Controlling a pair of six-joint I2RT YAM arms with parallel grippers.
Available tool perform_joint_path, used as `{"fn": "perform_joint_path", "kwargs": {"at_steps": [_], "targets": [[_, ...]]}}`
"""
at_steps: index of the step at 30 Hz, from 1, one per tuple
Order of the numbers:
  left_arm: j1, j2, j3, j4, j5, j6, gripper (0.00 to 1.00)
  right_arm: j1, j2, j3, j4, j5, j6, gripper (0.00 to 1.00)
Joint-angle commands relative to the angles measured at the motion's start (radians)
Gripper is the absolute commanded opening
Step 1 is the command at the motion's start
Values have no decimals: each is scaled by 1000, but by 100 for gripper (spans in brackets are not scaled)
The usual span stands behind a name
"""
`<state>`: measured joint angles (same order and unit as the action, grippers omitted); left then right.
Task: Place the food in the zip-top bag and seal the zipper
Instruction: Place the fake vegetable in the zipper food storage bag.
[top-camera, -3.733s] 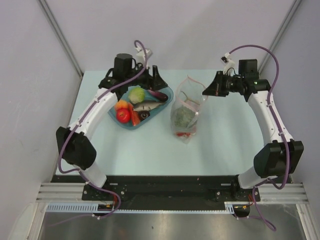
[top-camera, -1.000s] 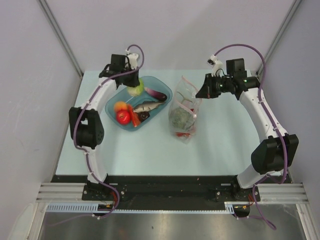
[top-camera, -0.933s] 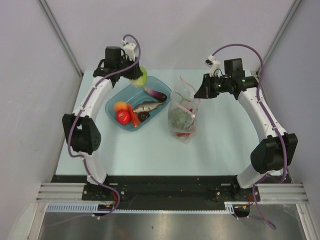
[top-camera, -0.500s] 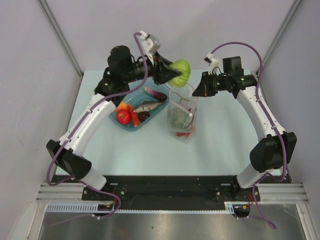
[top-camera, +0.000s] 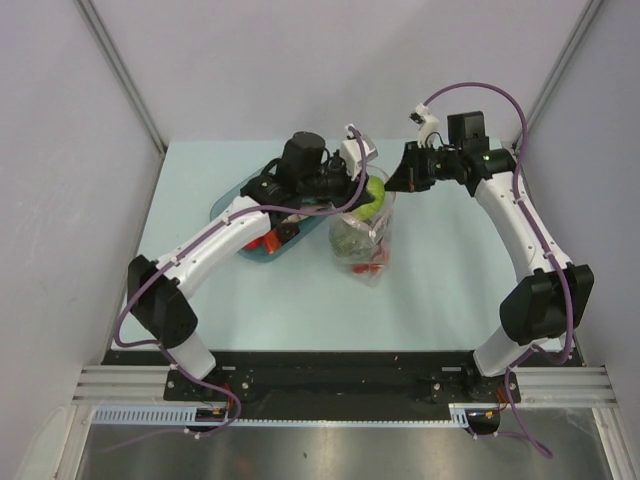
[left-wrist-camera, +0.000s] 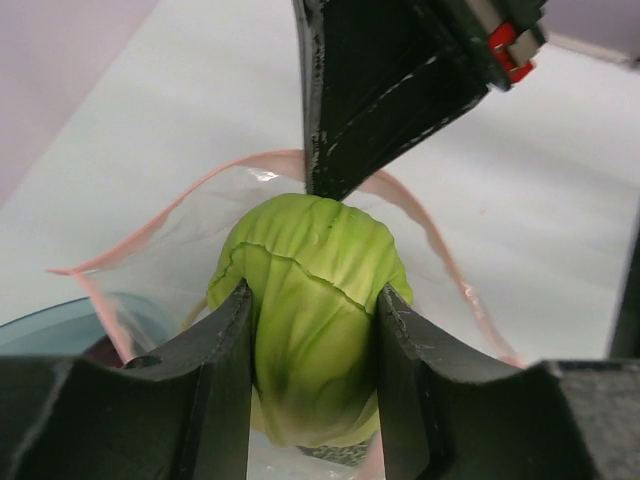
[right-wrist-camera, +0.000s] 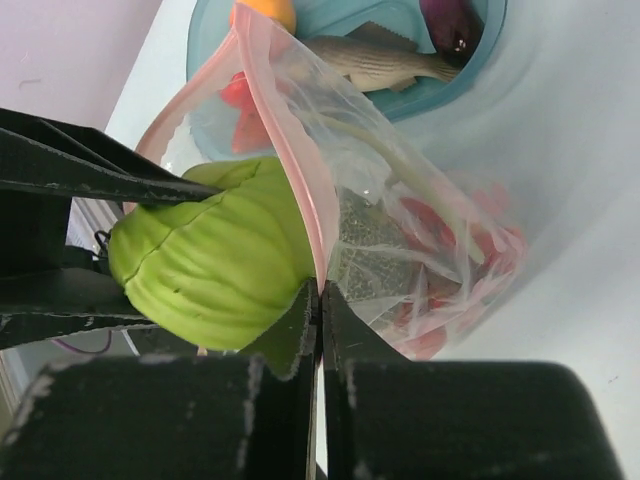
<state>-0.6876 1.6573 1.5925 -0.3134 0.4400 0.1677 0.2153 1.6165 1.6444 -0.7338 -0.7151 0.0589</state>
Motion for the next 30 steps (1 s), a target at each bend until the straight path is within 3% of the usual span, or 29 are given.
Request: {"fn": "perform_joint_path", "kwargs": {"at_steps": [1,4,11,12,14,15,18,19,25,30], "targets": [[-38,22,64,-35,-229,180,12,9,-29,40,27,-60,4,0],[-47,39,75,-39,-282,175,14,6,-32,38,30,-76,1,0],[-61,142,219,-108,-389,139,34,6,-30,41,36,-127,-1,0],[-64,177,243,-139,-391,136,43,6,-30,45,36,-127,-1,0],[-63,203,306,-212,-370,135,54,2,-27,51,36,-127,-1,0],[-63,209,320,-231,-336,135,68,2,-24,52,36,-126,-1,0],[-61,168,304,-247,-243,154,95,-10,-20,55,36,-124,1,0],[-59,127,287,-236,-236,158,100,-17,-17,52,37,-122,4,0],[-29,7,297,-240,-153,98,100,-37,-6,45,34,-115,-2,0],[89,-76,305,-176,-70,-55,100,-44,2,46,31,-109,-13,0]]}}
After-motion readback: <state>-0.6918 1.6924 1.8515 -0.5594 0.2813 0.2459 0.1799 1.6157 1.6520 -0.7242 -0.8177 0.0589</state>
